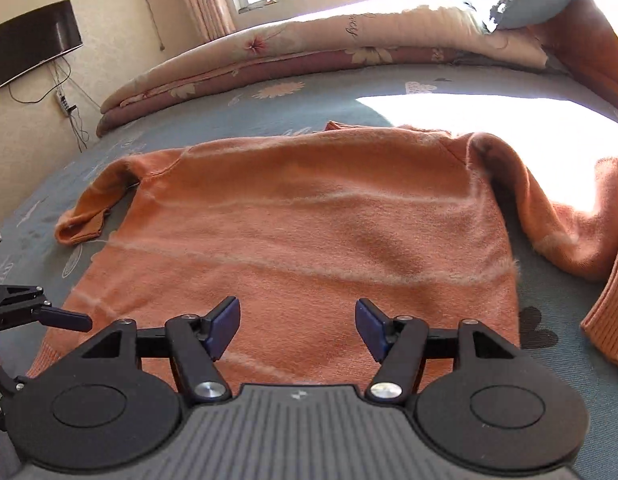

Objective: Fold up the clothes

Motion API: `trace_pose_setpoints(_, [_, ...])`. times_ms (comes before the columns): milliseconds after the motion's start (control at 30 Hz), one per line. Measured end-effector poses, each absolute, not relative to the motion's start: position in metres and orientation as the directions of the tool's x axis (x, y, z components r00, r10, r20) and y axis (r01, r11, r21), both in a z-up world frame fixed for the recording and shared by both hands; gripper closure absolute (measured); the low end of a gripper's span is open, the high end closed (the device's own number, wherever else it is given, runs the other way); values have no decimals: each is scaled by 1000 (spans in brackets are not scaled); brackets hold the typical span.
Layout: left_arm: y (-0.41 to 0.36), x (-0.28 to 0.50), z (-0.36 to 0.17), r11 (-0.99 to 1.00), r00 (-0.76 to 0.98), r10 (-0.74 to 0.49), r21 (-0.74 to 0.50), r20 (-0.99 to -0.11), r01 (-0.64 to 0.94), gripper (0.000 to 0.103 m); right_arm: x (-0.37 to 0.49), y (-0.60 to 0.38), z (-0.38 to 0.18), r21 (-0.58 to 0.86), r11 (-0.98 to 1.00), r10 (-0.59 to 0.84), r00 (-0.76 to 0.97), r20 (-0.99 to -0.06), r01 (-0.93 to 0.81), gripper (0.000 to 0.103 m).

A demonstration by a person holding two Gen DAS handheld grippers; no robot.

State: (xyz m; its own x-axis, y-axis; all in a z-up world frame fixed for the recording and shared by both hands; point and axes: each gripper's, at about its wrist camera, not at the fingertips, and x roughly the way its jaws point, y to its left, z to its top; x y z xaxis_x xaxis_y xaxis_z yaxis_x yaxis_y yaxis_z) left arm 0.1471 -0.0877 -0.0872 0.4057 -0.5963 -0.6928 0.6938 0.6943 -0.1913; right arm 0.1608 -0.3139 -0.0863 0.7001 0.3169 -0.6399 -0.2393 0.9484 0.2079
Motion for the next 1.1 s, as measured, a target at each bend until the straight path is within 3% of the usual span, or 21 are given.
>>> trace_pose_setpoints(133, [-99,133,-108,698,383,-525,-128,-759,704,19,142,-272,-107,56,952,256,678,-689,-303,34])
trace_pose_setpoints(300, [-72,101,-112,721,394,-529,-153,-751,676,16,98,-275,-123,72,965,233,696,-680,-253,10])
trace_pose_setpoints(367, [-68,93,-110,716,399,-521,-131,-755,686,16,86,-276,-124,63,966,225,702,-675,-250,7])
trace_pose_setpoints(533, [-70,106,-93,732,453,-520,-104,-724,673,16,86,-275,-107,123,963,261,717,-646,-239,7])
trace_pose_setpoints(700, [-73,115,-110,753,422,-487,-122,-765,647,16,100,-260,-104,252,929,370,698,-614,-270,6])
trace_pose_setpoints(833, [-66,97,-113,745,436,-481,-93,-760,660,16,92,-255,-121,274,927,374,689,-620,-257,0])
trace_pose_setpoints(1100, [-64,99,-112,747,427,-491,-116,-759,654,13,81,-281,-104,386,906,393,693,-605,-176,0])
